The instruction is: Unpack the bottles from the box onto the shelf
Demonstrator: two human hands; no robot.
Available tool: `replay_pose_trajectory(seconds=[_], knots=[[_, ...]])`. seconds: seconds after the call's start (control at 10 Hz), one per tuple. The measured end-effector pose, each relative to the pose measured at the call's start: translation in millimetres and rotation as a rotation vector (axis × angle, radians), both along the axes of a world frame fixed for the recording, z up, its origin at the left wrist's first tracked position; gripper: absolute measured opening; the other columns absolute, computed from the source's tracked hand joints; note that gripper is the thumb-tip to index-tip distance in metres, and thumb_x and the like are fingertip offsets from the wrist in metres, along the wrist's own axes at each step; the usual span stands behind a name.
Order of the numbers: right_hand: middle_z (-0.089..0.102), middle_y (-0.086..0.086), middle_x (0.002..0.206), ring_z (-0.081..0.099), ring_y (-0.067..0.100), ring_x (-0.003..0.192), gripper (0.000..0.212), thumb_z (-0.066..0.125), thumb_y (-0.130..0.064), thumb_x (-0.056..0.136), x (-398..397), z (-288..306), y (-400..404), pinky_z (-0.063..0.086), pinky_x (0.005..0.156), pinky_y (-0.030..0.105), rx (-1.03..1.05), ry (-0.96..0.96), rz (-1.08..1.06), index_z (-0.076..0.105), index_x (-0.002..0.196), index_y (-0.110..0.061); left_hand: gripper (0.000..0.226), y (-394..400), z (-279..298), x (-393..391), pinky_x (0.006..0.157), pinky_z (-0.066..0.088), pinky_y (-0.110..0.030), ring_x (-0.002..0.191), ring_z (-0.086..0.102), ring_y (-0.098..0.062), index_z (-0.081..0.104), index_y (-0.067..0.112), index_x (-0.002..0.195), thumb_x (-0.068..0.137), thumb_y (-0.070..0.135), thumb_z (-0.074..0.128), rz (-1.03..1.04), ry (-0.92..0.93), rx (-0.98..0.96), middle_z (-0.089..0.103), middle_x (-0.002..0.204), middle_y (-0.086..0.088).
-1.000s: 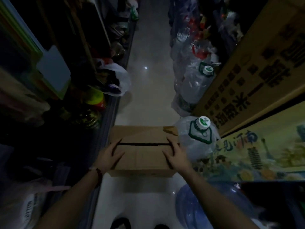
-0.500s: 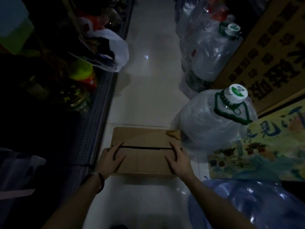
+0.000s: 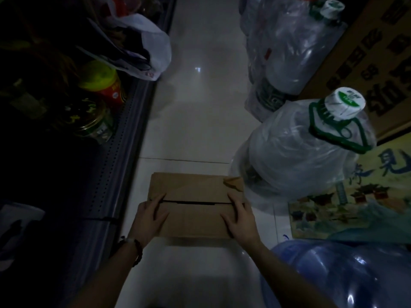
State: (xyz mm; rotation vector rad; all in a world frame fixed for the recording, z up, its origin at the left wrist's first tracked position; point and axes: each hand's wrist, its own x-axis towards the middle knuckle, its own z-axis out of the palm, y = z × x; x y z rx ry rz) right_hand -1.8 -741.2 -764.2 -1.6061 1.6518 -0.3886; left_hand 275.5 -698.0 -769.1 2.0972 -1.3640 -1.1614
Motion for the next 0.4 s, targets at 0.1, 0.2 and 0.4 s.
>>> replay_pose_trajectory(seconds=[0.1, 0.2, 0.4], knots=[[0.027, 0.007, 0.15, 0.044, 0.023, 0.127, 0.06, 0.059, -0.036, 0.092, 2, 1, 0, 0.038, 0.1, 0.028, 0.021, 0.013, -0.002, 0.031, 0.146, -0.033, 0.054, 1, 6, -9, 0.106, 0.035, -0.032, 0.129, 0.04, -0.029, 0.032, 0.036, 0.145, 0.095, 0.03, 0.052, 0.022, -0.051, 0.009, 0.021, 0.15, -0.014], [0.029, 0.007, 0.149, 0.043, 0.025, 0.128, 0.059, 0.058, -0.034, 0.092, 5, 11, 1, 0.042, 0.102, 0.036, 0.025, 0.111, -0.003, 0.032, 0.145, -0.034, 0.056, -3, 19, -13, 0.115, 0.028, -0.041, 0.144, 0.017, -0.036, 0.034, 0.031, 0.146, 0.094, 0.026, 0.054, -0.013, -0.203, -0.004, -0.001, 0.159, -0.017], [0.048, 0.011, 0.132, 0.051, 0.026, 0.116, 0.039, 0.059, -0.015, 0.088, 7, 79, -11, 0.045, 0.09, 0.033, -0.002, 0.132, -0.161, 0.053, 0.126, -0.015, 0.043, -24, 96, -24, 0.101, 0.045, -0.039, 0.121, 0.049, -0.033, 0.048, 0.011, 0.133, 0.092, 0.018, 0.055, -0.055, -0.239, -0.008, 0.035, 0.142, -0.022]])
